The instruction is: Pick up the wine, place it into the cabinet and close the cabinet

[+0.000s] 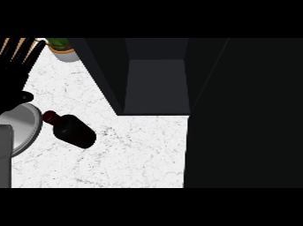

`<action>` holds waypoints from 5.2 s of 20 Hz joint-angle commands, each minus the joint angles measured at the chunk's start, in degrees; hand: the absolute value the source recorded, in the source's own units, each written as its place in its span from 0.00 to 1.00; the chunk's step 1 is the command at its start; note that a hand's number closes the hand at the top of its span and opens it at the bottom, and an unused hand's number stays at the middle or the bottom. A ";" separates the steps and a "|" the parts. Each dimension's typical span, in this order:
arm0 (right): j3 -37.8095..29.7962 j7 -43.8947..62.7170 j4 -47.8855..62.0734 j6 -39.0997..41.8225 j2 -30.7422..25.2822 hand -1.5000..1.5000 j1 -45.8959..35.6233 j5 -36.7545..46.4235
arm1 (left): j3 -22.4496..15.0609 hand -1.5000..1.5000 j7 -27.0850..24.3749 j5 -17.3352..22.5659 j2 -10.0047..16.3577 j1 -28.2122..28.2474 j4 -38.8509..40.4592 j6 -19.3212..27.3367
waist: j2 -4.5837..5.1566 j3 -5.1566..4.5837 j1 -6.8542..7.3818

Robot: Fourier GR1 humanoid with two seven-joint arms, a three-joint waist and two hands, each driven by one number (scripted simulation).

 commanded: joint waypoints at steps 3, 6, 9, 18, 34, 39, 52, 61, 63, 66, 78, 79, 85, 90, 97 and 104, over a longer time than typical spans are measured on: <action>-2.98 0.25 0.79 2.49 0.23 0.00 -0.57 -1.63 | -0.87 0.00 0.21 0.10 -0.32 3.17 -3.17 0.82 | -0.01 0.01 0.13; -1.25 2.33 -2.44 1.38 1.63 0.00 0.35 0.08 | -0.63 0.00 -0.52 -0.78 0.92 0.07 -0.76 1.17 | 0.01 0.00 -0.03; 0.17 5.53 -2.25 -1.38 2.60 0.00 -2.80 0.84 | 0.30 0.00 7.42 1.77 3.14 2.18 -7.78 4.94 | -0.05 0.00 0.34; -1.89 7.20 -3.27 0.29 2.14 0.00 -4.60 -0.23 | -1.90 0.00 -1.63 -4.45 -0.20 7.50 -2.58 1.84 | 0.03 -0.01 0.12; -0.94 1.94 -1.39 3.58 5.95 0.00 0.38 2.39 | 5.52 0.00 -3.59 -0.78 6.13 13.82 6.03 -9.73 | -0.01 0.00 0.13; 4.20 6.97 -1.62 0.03 6.96 0.00 -4.57 7.20 | 3.29 0.00 -12.88 -6.22 2.59 16.02 12.81 -13.24 | 0.05 -0.03 0.19; 2.52 6.72 -1.88 1.75 7.03 0.00 -3.56 5.43 | 2.22 0.00 -18.62 -11.03 2.63 15.26 23.07 -16.28 | 0.01 0.00 0.20; 1.87 2.87 2.06 4.21 7.26 0.00 -4.22 6.74 | 2.79 0.00 -26.30 -14.39 4.57 8.22 38.85 -20.01 | 0.08 -0.01 -0.02; 5.08 4.14 -2.42 3.19 8.70 0.00 -0.88 8.15 | 1.13 0.00 -31.52 -16.33 2.30 13.96 39.49 -23.18 | 0.03 -0.02 -0.04; 3.32 11.57 -7.00 -0.06 7.69 0.00 -4.25 5.93 | 1.66 0.00 -30.74 -15.96 3.14 9.27 42.75 -21.98 | 0.03 -0.02 0.00; 1.60 8.50 -1.88 2.16 6.93 0.00 -5.92 6.71 | -0.59 0.00 -45.35 -22.89 1.21 3.82 62.48 -24.42 | 0.13 -0.05 -0.17; 1.23 6.95 -1.45 2.52 7.38 0.00 -5.27 6.57 | -0.18 0.00 -44.14 -22.00 2.50 4.77 61.62 -25.24 | 0.08 -0.03 -0.03; -1.61 6.62 -2.24 4.43 6.08 0.00 -4.26 2.05 | 1.58 0.00 -52.45 -23.76 3.40 -1.69 75.84 -27.62 | 0.33 -0.10 -0.76; 2.45 10.12 -5.43 1.85 7.85 0.00 -3.79 6.64 | 2.09 0.00 -49.75 -21.30 1.36 -0.80 73.69 -28.26 | 0.09 -0.05 -0.17; -0.56 6.68 0.00 3.40 6.79 0.00 -7.08 4.90 | 2.91 0.00 -55.79 -22.51 3.07 -2.17 81.31 -32.58 | 0.55 -0.18 -0.97; -0.58 8.70 -1.78 2.36 6.80 0.00 -7.47 4.87 | 1.99 1.00 -56.16 -22.98 -0.04 -2.82 80.49 -31.82 | 0.41 -0.15 -0.79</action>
